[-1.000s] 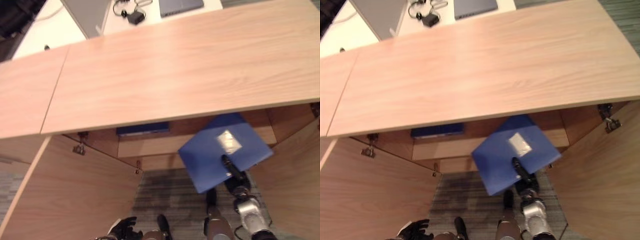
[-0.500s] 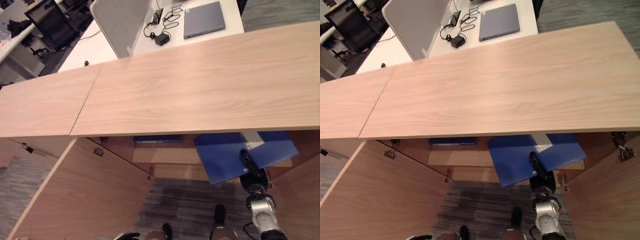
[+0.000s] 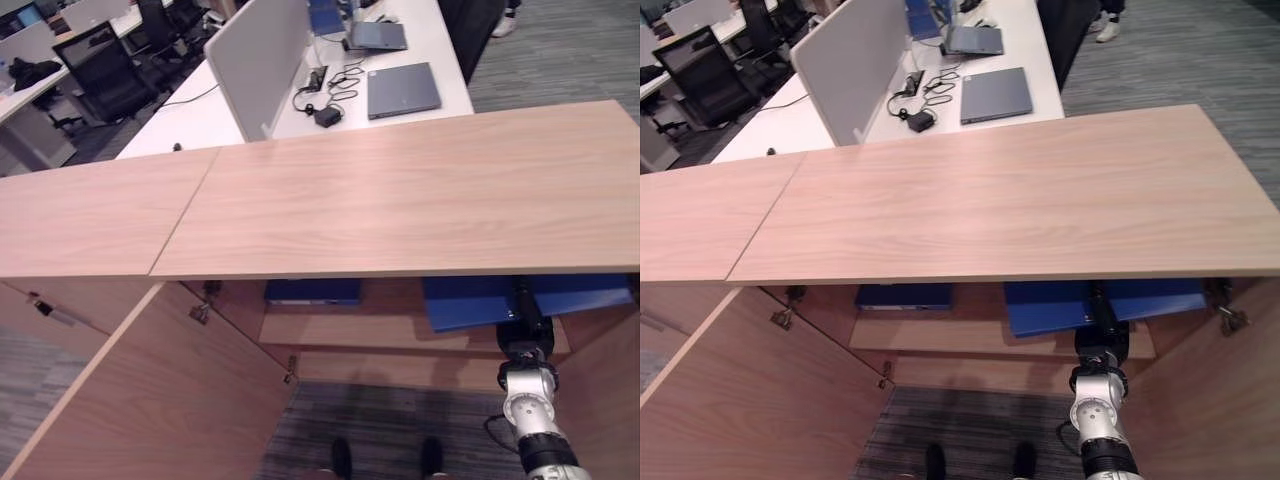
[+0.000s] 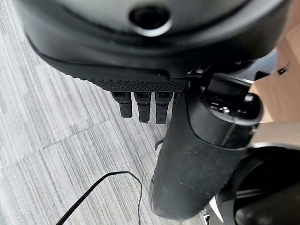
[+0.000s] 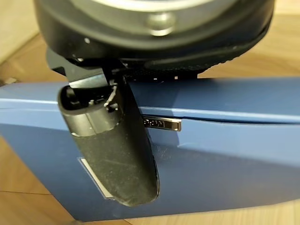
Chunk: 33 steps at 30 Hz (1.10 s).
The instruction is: Put the empty folder in the office cabinet
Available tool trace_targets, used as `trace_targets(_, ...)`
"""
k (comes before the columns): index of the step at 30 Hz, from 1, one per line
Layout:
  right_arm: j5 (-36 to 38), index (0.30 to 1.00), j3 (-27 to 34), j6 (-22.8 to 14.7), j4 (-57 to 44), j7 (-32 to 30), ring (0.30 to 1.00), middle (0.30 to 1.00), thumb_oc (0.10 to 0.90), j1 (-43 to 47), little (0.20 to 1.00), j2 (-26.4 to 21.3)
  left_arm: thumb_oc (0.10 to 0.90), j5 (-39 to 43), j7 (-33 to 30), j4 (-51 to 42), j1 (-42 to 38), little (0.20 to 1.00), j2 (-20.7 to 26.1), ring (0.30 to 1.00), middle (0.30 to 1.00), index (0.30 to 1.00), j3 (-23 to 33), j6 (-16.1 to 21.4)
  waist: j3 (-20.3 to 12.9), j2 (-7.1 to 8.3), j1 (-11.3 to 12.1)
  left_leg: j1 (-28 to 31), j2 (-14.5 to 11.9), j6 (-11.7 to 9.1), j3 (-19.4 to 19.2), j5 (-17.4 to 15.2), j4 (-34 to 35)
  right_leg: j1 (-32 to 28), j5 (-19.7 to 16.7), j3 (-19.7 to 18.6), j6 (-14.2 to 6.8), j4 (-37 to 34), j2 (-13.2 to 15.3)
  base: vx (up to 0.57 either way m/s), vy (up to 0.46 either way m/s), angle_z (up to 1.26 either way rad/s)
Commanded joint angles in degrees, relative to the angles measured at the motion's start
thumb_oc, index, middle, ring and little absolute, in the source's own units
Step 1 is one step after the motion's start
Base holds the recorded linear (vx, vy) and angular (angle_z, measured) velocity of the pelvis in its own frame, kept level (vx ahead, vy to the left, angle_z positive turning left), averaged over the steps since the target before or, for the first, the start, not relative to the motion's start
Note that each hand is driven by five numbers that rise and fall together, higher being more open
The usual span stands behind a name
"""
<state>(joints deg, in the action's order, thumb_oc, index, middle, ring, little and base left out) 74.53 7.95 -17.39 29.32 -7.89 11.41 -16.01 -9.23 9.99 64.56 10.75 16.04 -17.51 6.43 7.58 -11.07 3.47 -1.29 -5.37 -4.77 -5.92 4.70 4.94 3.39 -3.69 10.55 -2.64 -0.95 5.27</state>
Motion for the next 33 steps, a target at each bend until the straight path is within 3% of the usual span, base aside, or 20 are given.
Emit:
trace_targets(1, -1.8, 0.3, 2.6, -8.6, -5.4, 4.1, 0.3, 0.3, 0.4, 16.6, 0.3, -5.2, 0.8, 3.1, -1.6, 2.8, -0.3, 0.9, 3.0, 0.9, 0.9, 0.9, 0.2, -0.6, -1.0, 2.38, 1.4, 4.4, -0.9, -3.5, -0.3, -1.4, 0.1, -10.9, 9.8, 0.0, -4.3, -3.5, 4.5, 0.01, 0.023, 0.09)
trace_targets(10, -0.7, 0.3, 1.2, -8.1, 5.7, 1.8, 0.3, 0.3, 0.4, 30.3, 0.3, -13.5, 0.8, 3.6, -2.5, 2.8, -1.5, 0.9, 2.8, 0.9, 0.9, 0.9, -3.4, -0.3, 1.8, 0.79, 2.0, 1.0, 0.4, -2.9, -0.9, -2.4, 0.1, -4.4, 7.7, -1.3, -5.7, -2.8, 6.3, -0.02, 0.025, -0.02)
trace_targets(11, -0.1, 0.3, -4.7, -8.5, 3.7, 0.8, 0.3, 0.3, 0.4, 34.7, 0.3, -7.2, 0.8, 6.8, -5.2, 1.8, -23.0, 0.9, -5.8, 0.9, 0.9, 0.9, -11.6, -6.6, 2.1, 1.45, -0.2, 0.4, 0.5, -2.8, -1.6, -2.6, 0.1, -2.8, 7.8, -2.2, -5.9, -2.0, 6.2, -0.12, 0.004, -0.16)
trace_targets(12, 3.2, 0.3, -6.9, -8.1, 8.7, -0.5, 0.3, 0.3, 0.4, 37.8, 0.3, -6.5, 0.8, 10.5, -7.7, 1.6, -21.6, 0.9, -6.3, 0.9, 0.9, 0.9, -9.5, -3.7, 3.9, 2.27, -1.4, -0.9, 0.2, -2.6, -2.4, -2.4, 0.1, 0.3, 7.5, -3.9, -5.6, -0.6, 5.8, -0.06, -0.018, -0.19)
trace_targets(15, 5.6, 0.3, -6.1, -6.2, 16.5, -0.5, 0.3, 0.3, 0.4, 43.8, 0.3, -9.6, 0.8, 11.0, -10.0, 3.9, -19.7, 0.9, -4.9, 0.9, 0.9, 0.9, -8.0, -3.0, 5.3, 2.19, -0.4, -3.0, 0.4, -2.5, -2.7, -2.1, 0.1, 3.8, 7.8, -4.6, -5.6, 1.7, 6.0, -0.08, -0.021, -0.44)
trace_targets(20, 7.3, 0.3, -6.4, -0.9, 33.2, 1.0, 0.3, 0.3, 0.4, 54.7, 0.3, -23.8, 0.8, 8.4, -7.8, 1.0, -12.1, 0.9, 0.6, 0.9, 0.9, 0.9, -11.5, 0.0, 8.3, 0.1, 4.3, -9.1, 0.7, -2.3, -2.4, -1.9, -3.6, 12.1, 10.6, -5.4, -5.6, 9.9, 7.6, -0.06, -0.007, -0.01)
trace_targets(25, 9.2, 0.3, -5.8, -0.8, 38.1, 0.8, 0.3, 0.3, 0.4, 57.5, 0.3, -30.0, 0.8, 6.7, -6.4, -2.5, -9.3, 0.9, 3.5, 0.9, 0.9, 0.9, -14.2, 0.9, 10.8, -1.51, 6.5, -15.9, 0.6, -2.3, -1.3, -5.1, -12.3, 18.4, 13.7, -6.5, -5.8, 18.0, 9.2, -0.04, -0.032, 0.05)
trace_targets(29, 9.5, 0.3, -5.5, -1.2, 39.4, 0.2, 0.3, 0.3, 0.4, 57.8, 0.3, -31.1, 0.8, 7.8, -6.4, -3.8, -9.6, 0.9, 4.5, 0.9, 0.9, 0.9, -14.1, 1.1, 12.1, -1.93, 6.7, -19.3, 0.8, -2.3, -1.1, -6.9, -16.6, 22.1, 15.4, -7.2, -5.6, 22.9, 9.7, -0.03, -0.041, 0.23)
trace_targets(30, 9.4, 0.3, -5.5, -1.1, 41.0, -0.4, 0.3, 0.3, 0.4, 57.9, 0.3, -31.8, 0.8, 9.7, -6.2, -5.0, -9.7, 0.9, 5.3, 0.9, 0.9, 0.9, -13.7, 1.4, 13.3, -2.22, 6.8, -21.8, 0.7, -2.3, -0.6, -8.8, -20.6, 24.8, 17.6, -7.8, -5.4, 27.6, 9.9, -0.02, -0.05, 0.19)
trace_targets(33, 9.3, 0.3, -5.5, -0.9, 41.4, -0.5, 0.3, 0.3, 0.4, 58.1, 0.3, -31.9, 0.8, 10.1, -6.2, -5.2, -9.8, 0.9, 5.5, 0.9, 0.9, 0.9, -13.6, 1.3, 13.5, -2.08, 6.9, -23.4, 0.6, -2.3, -0.6, -9.6, -22.5, 26.4, 18.4, -8.1, -5.3, 29.8, 10.1, -0.02, -0.049, 0.12)
